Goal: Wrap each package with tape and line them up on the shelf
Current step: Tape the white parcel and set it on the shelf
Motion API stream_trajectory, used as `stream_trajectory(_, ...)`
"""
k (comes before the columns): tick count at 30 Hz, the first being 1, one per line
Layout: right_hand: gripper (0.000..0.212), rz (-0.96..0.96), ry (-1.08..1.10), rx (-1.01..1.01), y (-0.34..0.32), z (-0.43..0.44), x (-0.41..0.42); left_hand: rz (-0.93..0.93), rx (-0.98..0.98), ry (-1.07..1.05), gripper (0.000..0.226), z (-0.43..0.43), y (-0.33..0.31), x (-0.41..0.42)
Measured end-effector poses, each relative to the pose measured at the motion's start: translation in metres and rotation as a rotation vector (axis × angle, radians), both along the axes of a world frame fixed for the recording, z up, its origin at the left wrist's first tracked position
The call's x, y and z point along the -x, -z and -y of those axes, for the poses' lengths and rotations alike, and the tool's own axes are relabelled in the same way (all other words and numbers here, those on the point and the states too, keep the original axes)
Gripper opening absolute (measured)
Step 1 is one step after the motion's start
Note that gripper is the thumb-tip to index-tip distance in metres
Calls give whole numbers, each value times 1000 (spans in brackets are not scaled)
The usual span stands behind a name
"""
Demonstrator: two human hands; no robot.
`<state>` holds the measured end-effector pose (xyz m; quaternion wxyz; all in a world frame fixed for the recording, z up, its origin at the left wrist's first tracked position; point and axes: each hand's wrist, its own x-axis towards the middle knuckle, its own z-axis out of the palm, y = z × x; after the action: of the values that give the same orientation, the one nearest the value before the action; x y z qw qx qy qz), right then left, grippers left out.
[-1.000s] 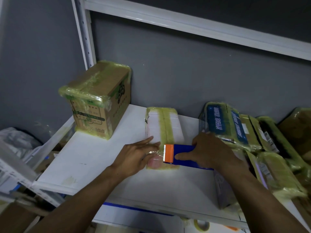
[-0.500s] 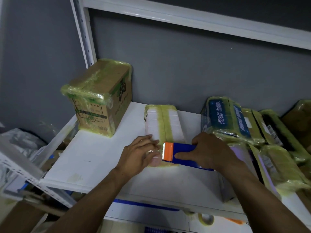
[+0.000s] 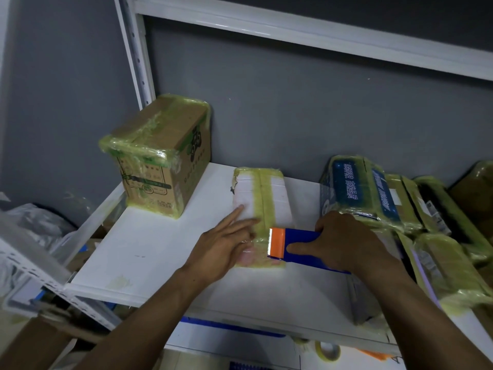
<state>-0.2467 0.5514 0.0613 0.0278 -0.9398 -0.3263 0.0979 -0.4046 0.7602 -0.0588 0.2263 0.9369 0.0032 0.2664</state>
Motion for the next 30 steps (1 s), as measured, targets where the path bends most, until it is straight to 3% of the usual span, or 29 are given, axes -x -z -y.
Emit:
stream_trajectory(5,75,-10,-7,17,3,-3,-5,-2,46,-8,38,9,1,1)
stream_trajectory(14,77,-33,-15,-2,16,0,-7,81,19,-76,25,2,-1,-12)
stream_trajectory(24,68,-44,-17,-80,4,9,2,-40,241,2,30,-24,-5,-8)
stream_trajectory(30,71,-39,11,-62,1,9,-2,-48,69,9,38,-13,-12,-3)
